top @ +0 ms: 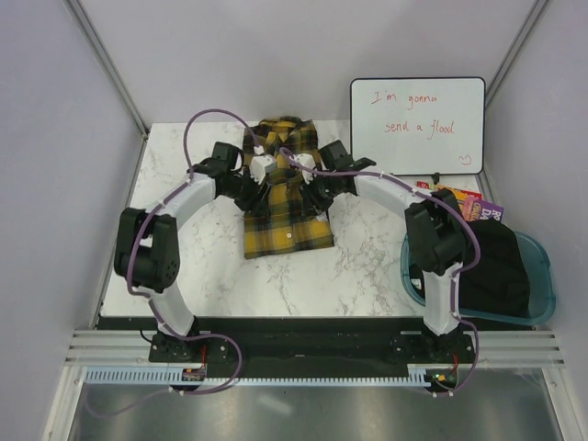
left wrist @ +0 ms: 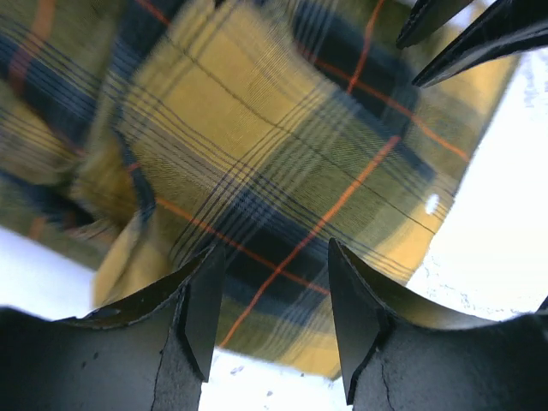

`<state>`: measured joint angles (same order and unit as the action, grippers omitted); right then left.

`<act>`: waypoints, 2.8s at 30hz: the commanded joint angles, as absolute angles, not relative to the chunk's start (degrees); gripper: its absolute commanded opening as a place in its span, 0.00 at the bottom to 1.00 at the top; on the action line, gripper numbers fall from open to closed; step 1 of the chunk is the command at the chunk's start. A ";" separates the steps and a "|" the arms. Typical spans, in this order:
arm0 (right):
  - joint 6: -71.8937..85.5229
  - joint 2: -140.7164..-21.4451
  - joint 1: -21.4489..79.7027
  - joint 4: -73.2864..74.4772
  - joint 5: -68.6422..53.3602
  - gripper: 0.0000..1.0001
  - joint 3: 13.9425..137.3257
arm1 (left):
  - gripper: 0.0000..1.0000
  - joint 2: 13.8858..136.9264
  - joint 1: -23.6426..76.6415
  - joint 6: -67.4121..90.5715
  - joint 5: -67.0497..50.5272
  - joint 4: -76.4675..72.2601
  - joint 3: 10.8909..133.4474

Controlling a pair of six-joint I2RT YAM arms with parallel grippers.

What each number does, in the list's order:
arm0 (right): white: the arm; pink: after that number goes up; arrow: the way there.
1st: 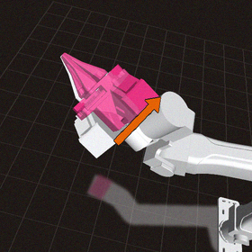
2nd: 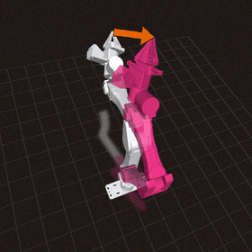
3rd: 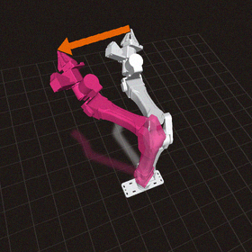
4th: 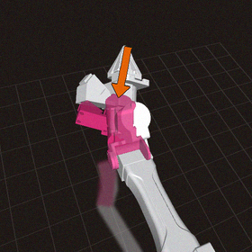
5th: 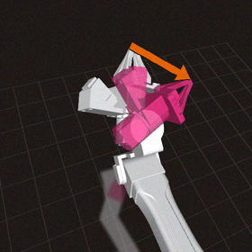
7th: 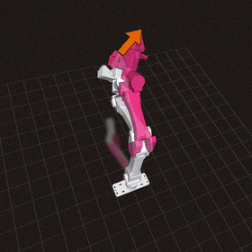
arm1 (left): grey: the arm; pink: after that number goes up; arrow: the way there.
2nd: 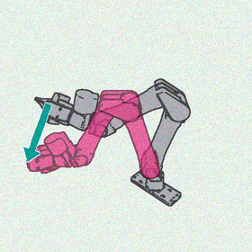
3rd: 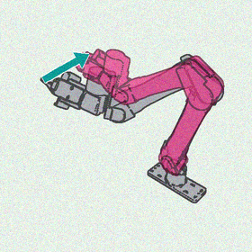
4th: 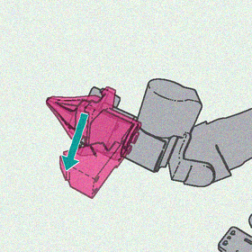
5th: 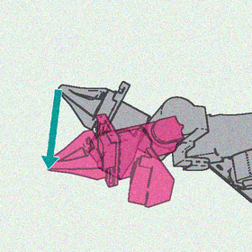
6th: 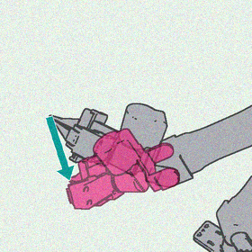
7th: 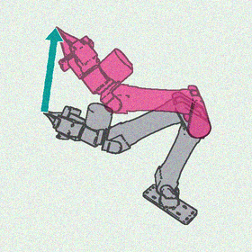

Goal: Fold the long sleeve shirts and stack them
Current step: Fold the shirt

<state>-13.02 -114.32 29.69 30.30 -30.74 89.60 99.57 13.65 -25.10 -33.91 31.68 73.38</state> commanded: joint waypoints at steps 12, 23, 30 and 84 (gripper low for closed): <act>-11.08 -114.02 35.15 30.15 -29.79 0.34 75.34 | 0.57 95.29 17.93 -16.53 -32.06 39.46 59.36; -10.99 -98.44 35.16 33.40 -28.39 0.40 73.91 | 0.61 82.35 15.38 -38.64 -27.34 51.40 65.12; -8.09 -103.00 29.19 31.64 -28.74 0.44 76.72 | 0.58 90.52 15.38 -56.33 -19.95 53.35 66.35; -4.39 -113.82 22.76 26.72 -35.77 0.00 84.55 | 0.18 97.12 16.44 -62.84 -29.09 50.28 71.63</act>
